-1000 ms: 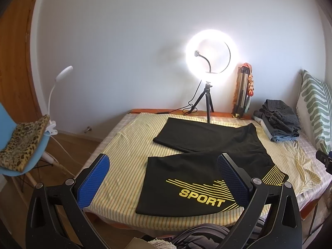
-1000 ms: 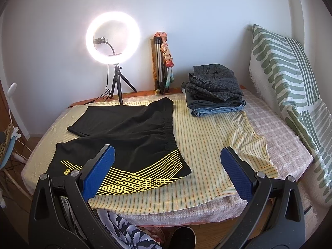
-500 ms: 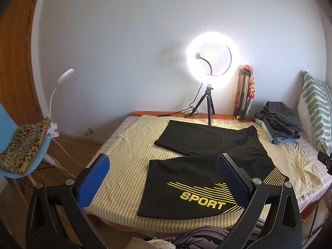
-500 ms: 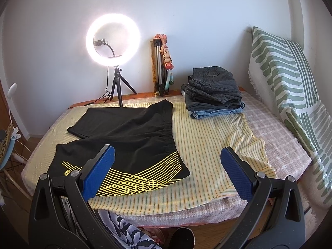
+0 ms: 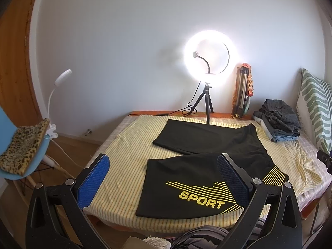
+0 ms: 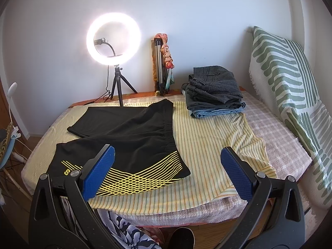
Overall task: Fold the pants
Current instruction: 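Move both tools toward the waistband of the black shorts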
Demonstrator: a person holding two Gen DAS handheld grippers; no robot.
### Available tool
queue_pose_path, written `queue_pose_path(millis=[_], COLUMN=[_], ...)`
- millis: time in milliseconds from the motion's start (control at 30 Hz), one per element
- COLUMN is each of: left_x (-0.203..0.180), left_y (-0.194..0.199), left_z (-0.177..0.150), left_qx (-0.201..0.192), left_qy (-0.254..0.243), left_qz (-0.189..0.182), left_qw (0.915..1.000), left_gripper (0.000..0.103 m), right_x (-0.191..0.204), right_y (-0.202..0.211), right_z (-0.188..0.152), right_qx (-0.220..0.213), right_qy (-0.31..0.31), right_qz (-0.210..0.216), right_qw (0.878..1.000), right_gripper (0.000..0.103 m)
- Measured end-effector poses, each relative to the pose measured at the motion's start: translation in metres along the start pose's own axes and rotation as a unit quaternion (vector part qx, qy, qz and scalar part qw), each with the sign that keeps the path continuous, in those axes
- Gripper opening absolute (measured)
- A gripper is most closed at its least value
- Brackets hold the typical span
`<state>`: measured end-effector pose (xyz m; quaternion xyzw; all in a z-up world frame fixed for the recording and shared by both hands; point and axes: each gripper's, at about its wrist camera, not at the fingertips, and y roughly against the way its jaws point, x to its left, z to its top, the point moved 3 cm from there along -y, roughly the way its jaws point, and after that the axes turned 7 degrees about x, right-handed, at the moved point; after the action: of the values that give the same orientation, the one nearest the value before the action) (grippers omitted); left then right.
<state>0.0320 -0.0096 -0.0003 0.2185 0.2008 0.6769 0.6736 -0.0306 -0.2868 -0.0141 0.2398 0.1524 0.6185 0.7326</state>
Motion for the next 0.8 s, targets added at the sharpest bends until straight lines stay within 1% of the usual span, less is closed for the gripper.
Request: queue_pose_path(millis=[233,333,367,500,567,633,733,800], left_x=[0.001,0.005,0.007,0.014,0.017,0.019,0.022,0.025], left_y=[-0.006,-0.015,-0.019,-0.034,-0.040,-0.046,-0.055,-0.061], left_z=[-0.002,-0.005,-0.005,-0.011,-0.013,-0.016,-0.019,-0.018], left_qx=[0.006,0.017,0.019,0.026,0.032,0.033,0.033,0.036], left_qy=[-0.007,-0.012,-0.018,-0.050,-0.059,-0.076,-0.104,-0.113], left_qz=[0.008,-0.002,-0.002,0.019,0.016,0.016,0.028,0.027], left_qw=[0.9999,0.9998,0.9997,0.9982,0.9976,0.9964,0.9936,0.9925], left_gripper=[0.103,0.103,0.103,0.103,0.103,0.103,0.099,0.094], right_x=[-0.001,-0.002,-0.003,-0.005,-0.004,-0.002,0.000,0.001], right_y=[-0.002,-0.005,-0.007,-0.018,-0.024,-0.029,-0.036,-0.043], right_z=[0.000,0.001,0.002,0.005,0.006,0.006,0.006,0.009], right_qx=[0.000,-0.002,-0.001,0.002,0.005,0.005,0.010,0.013], right_qy=[0.002,0.017,0.023,0.050,0.070,0.091,0.117,0.125], right_qz=[0.001,-0.001,0.000,0.007,0.011,0.004,-0.007,0.000], right_qw=[1.000,1.000,1.000,0.999,0.998,0.996,0.993,0.992], right_gripper=[0.103,0.103,0.103,0.103,0.103,0.103,0.103,0.103])
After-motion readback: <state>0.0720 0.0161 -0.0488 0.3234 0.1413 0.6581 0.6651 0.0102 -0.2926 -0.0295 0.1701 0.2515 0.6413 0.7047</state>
